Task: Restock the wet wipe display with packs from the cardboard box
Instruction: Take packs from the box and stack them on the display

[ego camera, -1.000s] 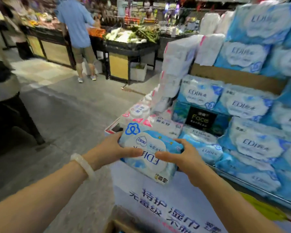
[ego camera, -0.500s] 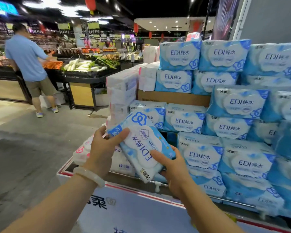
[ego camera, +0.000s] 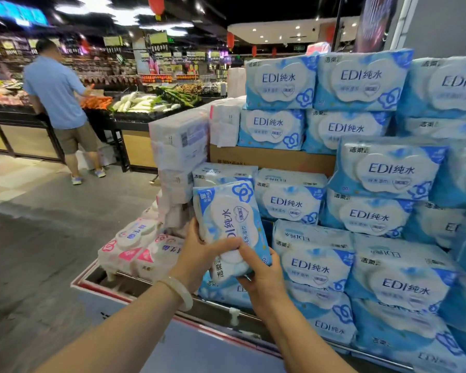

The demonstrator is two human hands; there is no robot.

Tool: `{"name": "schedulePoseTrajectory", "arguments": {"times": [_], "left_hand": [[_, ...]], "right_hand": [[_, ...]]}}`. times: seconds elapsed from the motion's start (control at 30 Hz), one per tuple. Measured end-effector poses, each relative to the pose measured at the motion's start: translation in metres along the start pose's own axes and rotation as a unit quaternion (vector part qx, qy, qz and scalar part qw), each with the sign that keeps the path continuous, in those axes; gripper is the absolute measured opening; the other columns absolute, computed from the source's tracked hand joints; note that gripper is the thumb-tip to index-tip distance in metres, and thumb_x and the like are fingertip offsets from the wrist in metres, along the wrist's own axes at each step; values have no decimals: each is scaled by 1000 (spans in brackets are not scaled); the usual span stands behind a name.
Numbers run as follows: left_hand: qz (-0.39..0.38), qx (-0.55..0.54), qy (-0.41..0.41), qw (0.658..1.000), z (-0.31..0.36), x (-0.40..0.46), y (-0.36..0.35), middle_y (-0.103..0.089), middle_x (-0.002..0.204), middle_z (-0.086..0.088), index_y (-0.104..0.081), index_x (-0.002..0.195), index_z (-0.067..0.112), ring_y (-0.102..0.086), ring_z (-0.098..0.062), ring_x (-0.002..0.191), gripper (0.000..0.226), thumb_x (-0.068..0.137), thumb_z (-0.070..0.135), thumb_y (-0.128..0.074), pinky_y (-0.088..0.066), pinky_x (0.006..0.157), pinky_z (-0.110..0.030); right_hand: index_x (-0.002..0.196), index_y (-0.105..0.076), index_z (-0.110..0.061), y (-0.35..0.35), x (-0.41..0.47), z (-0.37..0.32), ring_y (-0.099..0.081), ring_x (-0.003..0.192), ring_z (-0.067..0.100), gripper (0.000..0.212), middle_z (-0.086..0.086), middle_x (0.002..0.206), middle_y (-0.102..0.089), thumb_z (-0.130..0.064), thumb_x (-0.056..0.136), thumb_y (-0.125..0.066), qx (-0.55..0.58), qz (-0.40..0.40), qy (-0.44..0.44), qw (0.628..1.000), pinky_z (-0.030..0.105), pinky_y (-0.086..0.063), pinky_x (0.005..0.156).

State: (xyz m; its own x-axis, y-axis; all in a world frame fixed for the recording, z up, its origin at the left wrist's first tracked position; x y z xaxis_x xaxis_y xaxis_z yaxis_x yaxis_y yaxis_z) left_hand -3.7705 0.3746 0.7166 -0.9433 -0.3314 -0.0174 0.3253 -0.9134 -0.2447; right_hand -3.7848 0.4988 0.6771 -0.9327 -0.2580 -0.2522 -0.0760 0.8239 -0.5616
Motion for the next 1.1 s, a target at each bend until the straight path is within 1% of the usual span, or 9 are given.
{"name": "schedulePoseTrajectory", "arguments": {"times": [0.17,0.23,0.33,0.57,0.63,0.8,0.9,1.03,1.1], "left_hand": [[-42,223,-73,971,34,26,-3,-62,115,3,-35,131,28,-65,-15,101,107,42,6,-90,-55,88,-39],[-109,422,-89,896,44,44,-6,-56,119,4,-26,135,35,-58,-16,107,115,41,17,-91,-49,97,-38],[-171,661,-66,727,31,70,-12,-44,138,-3,-15,147,33,-43,-25,126,120,52,21,-89,-38,108,-41],[-191,754,-94,621,28,97,-13,-24,153,-2,-9,150,30,-26,-28,136,113,65,35,-82,-19,115,-37],[-197,722,-66,660,22,97,-6,-24,150,-3,-7,150,32,-26,-28,137,114,65,32,-83,-22,116,-40],[-143,416,-4,898,2,84,17,-57,114,10,-41,129,24,-56,-19,117,91,55,-2,-87,-50,94,-30],[-143,424,-36,893,8,84,13,-59,114,5,-48,127,24,-58,-14,107,91,51,-1,-89,-49,100,-39],[-122,609,-108,777,15,93,23,-33,142,-7,-42,140,21,-33,-21,133,103,50,17,-92,-26,114,-28],[-121,605,-98,781,10,93,27,-26,150,-9,-42,140,22,-25,-24,141,102,51,15,-91,-24,117,-29]], "right_hand": [[112,-56,-16,6,4,-4,-67,91,19,39,5,100,-69,-14,78,-75,-116,-25,-16,993,21,-53,70],[106,-54,-16,11,-1,-17,-59,82,6,37,-5,93,-59,-3,78,-74,-220,-23,12,975,11,-49,66],[133,-34,-14,25,-3,-29,-48,107,11,73,-2,123,-49,-13,75,-78,-355,-9,33,934,26,-44,95],[135,-39,-18,11,-1,-61,-46,120,14,62,-5,120,-48,-26,82,-69,-596,10,183,782,24,-37,98],[144,-29,-18,-5,11,-65,-31,136,20,73,4,143,-34,-28,83,-68,-667,-6,232,708,27,-28,110],[151,3,-21,-36,35,-58,-35,137,29,110,9,151,-31,-37,76,-75,-753,-61,171,633,39,-35,108],[152,7,-20,-40,40,-66,-45,130,29,121,9,144,-44,-38,70,-80,-729,-43,162,663,39,-40,102],[151,16,-20,-28,43,-57,-50,125,26,126,5,147,-43,-31,71,-81,-647,-72,71,756,33,-47,93],[152,12,-18,-22,43,-51,-45,129,27,122,8,149,-38,-28,73,-80,-658,-68,48,749,33,-44,93]]}}
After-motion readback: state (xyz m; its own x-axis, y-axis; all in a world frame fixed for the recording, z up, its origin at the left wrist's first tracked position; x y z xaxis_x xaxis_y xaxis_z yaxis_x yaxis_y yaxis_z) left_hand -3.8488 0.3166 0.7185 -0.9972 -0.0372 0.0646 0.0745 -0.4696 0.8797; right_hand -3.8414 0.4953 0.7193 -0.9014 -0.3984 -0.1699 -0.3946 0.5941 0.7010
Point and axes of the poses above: each hand's wrist, its own x-axis towards the middle knuckle, its own y-axis out of the back of the hand, z = x × y, the point moved 6 cm from there along x, towards the middle knuckle
